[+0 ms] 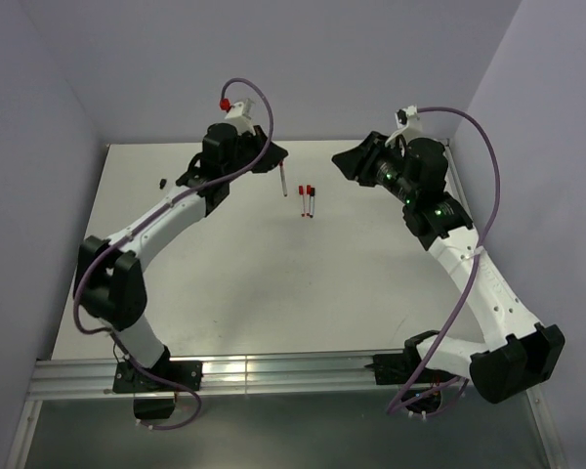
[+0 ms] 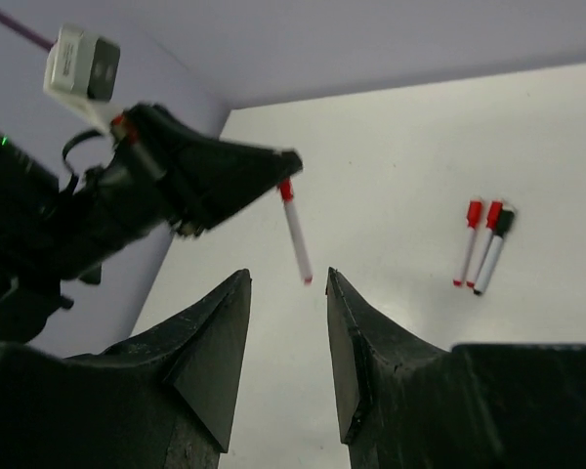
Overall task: Insert the pens into the pen caps
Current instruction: Place the pen at the center of the board.
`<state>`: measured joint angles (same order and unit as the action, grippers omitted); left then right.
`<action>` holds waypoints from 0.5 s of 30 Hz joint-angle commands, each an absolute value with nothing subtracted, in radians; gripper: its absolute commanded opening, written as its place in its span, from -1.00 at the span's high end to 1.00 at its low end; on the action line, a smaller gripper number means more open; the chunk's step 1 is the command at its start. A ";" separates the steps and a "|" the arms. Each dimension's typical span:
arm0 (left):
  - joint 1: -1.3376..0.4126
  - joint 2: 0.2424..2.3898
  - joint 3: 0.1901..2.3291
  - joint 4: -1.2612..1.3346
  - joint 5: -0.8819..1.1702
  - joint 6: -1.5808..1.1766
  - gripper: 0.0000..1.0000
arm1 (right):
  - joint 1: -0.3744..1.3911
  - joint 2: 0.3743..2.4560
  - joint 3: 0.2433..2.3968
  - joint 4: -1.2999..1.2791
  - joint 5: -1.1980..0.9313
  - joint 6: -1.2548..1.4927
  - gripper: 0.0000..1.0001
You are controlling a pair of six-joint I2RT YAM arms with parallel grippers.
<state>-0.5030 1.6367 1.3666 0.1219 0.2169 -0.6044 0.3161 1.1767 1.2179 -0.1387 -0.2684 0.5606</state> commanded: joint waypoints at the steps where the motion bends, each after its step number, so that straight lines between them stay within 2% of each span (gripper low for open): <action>1: -0.477 1.753 1.524 0.003 0.045 -0.502 0.99 | 0.311 1.125 1.157 -0.149 -0.222 0.563 0.10; 9: -0.426 2.026 1.732 -0.097 0.091 -0.485 0.98 | 0.311 1.062 1.066 -0.179 -0.212 0.545 0.07; 15: -0.430 2.167 1.827 -0.107 0.086 -0.524 0.89 | 0.311 1.049 1.055 -0.195 -0.198 0.526 0.07</action>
<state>-0.4194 2.1433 1.7557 -0.0956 0.0917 -0.5175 0.3161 1.0813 1.0653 -0.2054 -0.2245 0.5514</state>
